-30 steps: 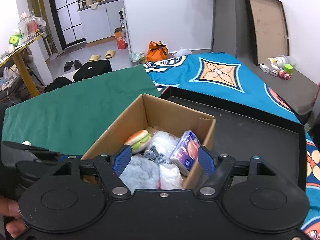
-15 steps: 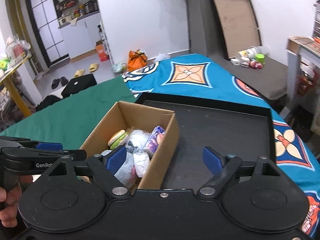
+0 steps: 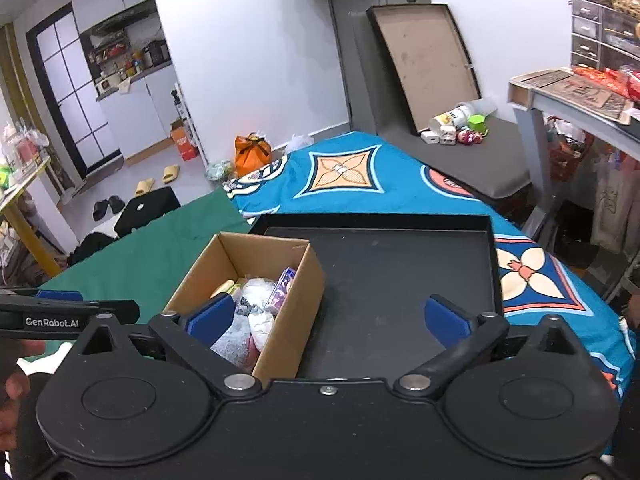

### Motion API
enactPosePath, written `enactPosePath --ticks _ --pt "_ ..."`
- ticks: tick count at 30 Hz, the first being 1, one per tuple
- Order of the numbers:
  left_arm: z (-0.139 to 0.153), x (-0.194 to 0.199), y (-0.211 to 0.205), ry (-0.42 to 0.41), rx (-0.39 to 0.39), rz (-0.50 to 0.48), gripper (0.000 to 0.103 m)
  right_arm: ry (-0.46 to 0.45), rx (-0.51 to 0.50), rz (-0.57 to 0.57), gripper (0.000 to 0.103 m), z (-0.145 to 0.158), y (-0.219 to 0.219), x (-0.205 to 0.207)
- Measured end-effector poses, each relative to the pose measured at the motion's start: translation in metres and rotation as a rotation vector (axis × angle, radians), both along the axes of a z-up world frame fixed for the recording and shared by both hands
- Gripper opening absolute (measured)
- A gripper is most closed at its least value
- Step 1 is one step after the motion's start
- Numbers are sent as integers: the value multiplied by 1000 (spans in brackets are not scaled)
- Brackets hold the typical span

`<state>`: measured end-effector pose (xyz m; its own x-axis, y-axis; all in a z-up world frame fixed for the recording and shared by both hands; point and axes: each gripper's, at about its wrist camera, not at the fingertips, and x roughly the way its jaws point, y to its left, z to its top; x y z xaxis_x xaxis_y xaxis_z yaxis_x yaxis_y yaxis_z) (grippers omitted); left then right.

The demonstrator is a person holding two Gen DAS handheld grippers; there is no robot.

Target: Organize soft objects

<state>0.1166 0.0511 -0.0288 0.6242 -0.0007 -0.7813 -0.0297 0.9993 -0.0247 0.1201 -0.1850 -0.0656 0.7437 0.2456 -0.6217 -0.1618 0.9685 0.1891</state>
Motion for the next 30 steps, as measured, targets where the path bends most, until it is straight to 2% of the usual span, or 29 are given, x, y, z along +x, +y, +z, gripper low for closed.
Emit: enactPosePath --ticks 11,21,24,30 --pt "33 -30 -11 -41 2 -12 92 -12 27 -2 103 17 -15 -27" --pt "51 -55 -18 -64 25 -14 94 -22 34 -20 103 31 -25 -51" --pt "57 -62 -20 -67 28 -17 100 -27 36 -23 103 36 -27 -57" --pt "66 -77 -21 -87 26 -13 100 -42 52 -28 103 43 -33 -68"
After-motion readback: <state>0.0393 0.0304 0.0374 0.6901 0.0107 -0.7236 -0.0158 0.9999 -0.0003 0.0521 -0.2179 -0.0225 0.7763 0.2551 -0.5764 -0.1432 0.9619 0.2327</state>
